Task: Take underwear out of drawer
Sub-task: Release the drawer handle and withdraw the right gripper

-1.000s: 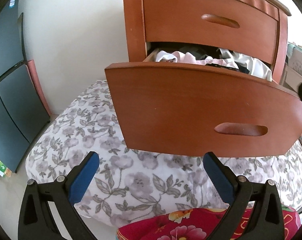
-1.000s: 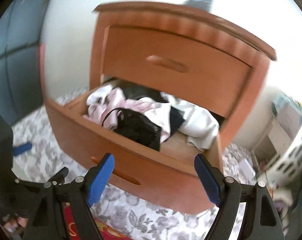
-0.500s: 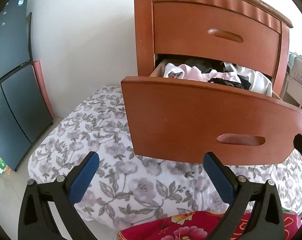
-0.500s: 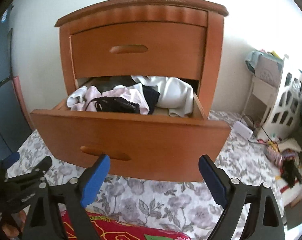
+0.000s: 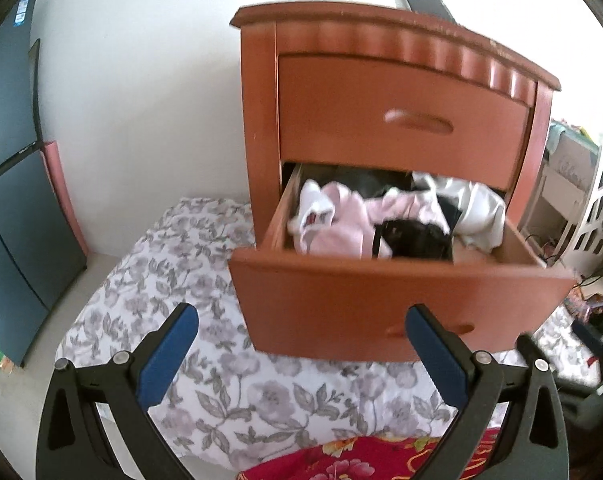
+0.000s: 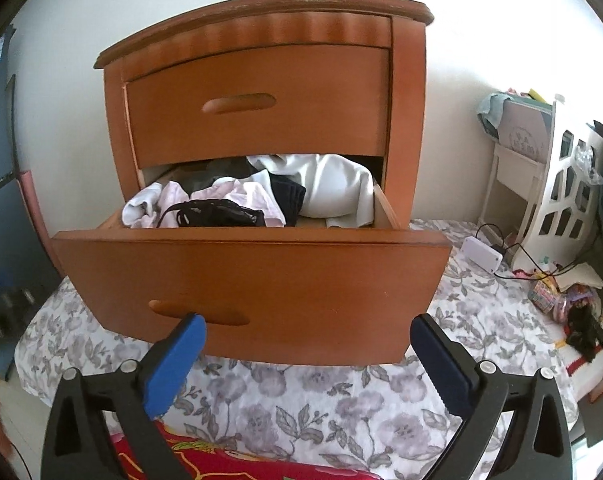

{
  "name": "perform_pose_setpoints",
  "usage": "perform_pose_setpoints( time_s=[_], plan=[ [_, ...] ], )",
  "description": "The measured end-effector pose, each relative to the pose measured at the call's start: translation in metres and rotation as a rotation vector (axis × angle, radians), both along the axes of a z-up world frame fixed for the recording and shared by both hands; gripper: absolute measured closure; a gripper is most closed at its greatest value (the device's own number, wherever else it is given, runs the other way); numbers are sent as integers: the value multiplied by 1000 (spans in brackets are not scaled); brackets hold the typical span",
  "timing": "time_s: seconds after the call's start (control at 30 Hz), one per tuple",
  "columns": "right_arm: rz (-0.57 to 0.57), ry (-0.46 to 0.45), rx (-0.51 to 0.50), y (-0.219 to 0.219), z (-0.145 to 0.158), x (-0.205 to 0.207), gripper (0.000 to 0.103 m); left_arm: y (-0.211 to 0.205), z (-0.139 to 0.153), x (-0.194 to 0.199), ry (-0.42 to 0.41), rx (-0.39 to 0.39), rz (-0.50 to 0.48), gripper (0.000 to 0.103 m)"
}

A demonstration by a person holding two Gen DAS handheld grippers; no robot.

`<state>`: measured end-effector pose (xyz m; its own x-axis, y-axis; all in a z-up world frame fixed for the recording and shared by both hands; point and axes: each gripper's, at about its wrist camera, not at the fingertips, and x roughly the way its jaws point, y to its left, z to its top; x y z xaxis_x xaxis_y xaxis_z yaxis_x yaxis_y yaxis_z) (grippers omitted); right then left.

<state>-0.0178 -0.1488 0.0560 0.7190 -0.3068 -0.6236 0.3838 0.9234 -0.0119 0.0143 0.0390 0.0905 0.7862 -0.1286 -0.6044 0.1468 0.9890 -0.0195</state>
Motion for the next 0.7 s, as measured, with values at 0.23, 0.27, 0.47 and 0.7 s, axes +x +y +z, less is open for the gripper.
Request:
perform_pose_setpoints(
  time_s=[0.23,0.27,0.47,0.7],
  plan=[
    [-5,-8,30,-6,-3,-2,0,-7,28,39,51,12,-67,0],
    [-2,-10,28,-5,-3,-2,0,-10,30,45,66,11,-82,0],
    [20,-12,19,-1,-4,-2,0,-28,28,87,191,45,-110,0],
    [27,-11,28,-2,-5,-2,0,-49,6,133,376,65,-123,0]
  ],
)
